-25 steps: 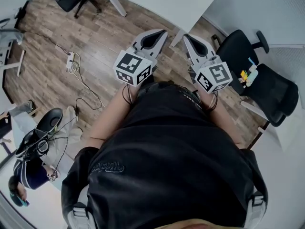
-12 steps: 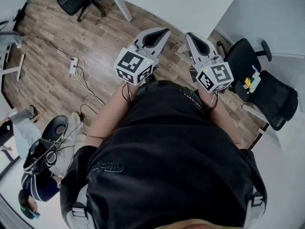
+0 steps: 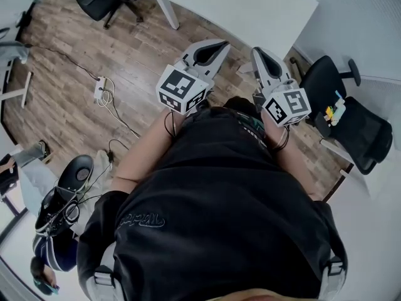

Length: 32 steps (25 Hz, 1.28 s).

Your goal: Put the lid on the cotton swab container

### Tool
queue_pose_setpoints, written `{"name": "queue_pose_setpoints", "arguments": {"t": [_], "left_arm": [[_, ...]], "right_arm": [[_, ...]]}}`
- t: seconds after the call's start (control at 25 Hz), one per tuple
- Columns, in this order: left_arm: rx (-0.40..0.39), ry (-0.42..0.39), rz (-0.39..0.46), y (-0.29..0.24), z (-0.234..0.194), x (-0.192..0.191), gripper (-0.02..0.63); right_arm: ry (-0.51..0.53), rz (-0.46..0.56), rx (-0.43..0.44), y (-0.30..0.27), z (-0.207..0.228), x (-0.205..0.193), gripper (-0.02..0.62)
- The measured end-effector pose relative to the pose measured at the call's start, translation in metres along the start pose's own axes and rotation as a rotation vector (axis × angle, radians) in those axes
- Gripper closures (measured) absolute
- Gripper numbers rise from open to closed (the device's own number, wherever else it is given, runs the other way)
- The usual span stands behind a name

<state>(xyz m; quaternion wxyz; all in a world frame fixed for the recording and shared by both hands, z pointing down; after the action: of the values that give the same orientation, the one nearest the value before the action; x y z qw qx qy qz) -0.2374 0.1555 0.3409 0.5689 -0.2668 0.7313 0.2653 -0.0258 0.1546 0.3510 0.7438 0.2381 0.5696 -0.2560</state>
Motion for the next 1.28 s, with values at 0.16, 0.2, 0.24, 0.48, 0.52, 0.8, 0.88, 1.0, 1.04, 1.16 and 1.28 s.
{"name": "queue_pose_setpoints", "arguments": {"t": [0.16,0.2,0.24,0.48,0.52,0.8,0.88,1.0,1.04,1.16,1.28], "left_arm": [[0.020,0.000,-0.004,-0.004,-0.010,-0.002,0.589],[0.026,-0.003,-0.007,-0.006,-0.012,-0.002,0.589],[0.031,-0.006,-0.008,-0.009,-0.014,-0.002,0.589],[-0.028,0.009,0.017,-0.026,-0.019,0.004,0.589],[-0.043,0.011,0.016,-0.030,-0.021,0.004,0.589],[-0.041,0.026,0.027,-0.077,-0.035,0.007,0.589],[-0.039,0.024,0.031,-0.093,-0.034,0.007,0.589],[-0.049,0.018,0.028,-0.119,-0.034,0.007,0.589],[-0.052,0.020,0.027,-0.128,-0.035,0.006,0.589],[-0.056,0.036,0.025,-0.157,-0.034,0.003,0.589],[-0.045,0.026,0.008,-0.184,-0.030,-0.001,0.589]], "right_arm": [[0.008,-0.018,0.034,-0.015,-0.001,-0.004,0.572],[0.007,-0.022,0.046,-0.019,0.000,-0.005,0.572],[0.006,-0.022,0.053,-0.023,0.004,-0.005,0.572],[0.003,-0.011,0.093,-0.045,0.024,0.002,0.572],[0.001,-0.014,0.101,-0.051,0.028,0.003,0.572],[0.008,-0.019,0.128,-0.074,0.071,0.019,0.572],[0.010,-0.019,0.137,-0.076,0.085,0.024,0.572],[0.011,-0.020,0.144,-0.080,0.109,0.032,0.572],[0.009,-0.022,0.148,-0.081,0.118,0.034,0.572],[0.000,-0.030,0.171,-0.082,0.145,0.040,0.572],[0.012,-0.036,0.177,-0.079,0.171,0.047,0.572]]}}
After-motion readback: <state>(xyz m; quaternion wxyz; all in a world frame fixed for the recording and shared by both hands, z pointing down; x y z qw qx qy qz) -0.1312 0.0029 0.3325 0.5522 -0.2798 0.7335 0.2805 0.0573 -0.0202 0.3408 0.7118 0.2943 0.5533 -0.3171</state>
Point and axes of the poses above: the fingertips, and each gripper's own axes: y backward along the fingers, z to its right, x out of its top, the point moved 10 cm from there along y, backward along the fingers, and after that the axes turned 13 degrees about z, right-handed, at the moved point
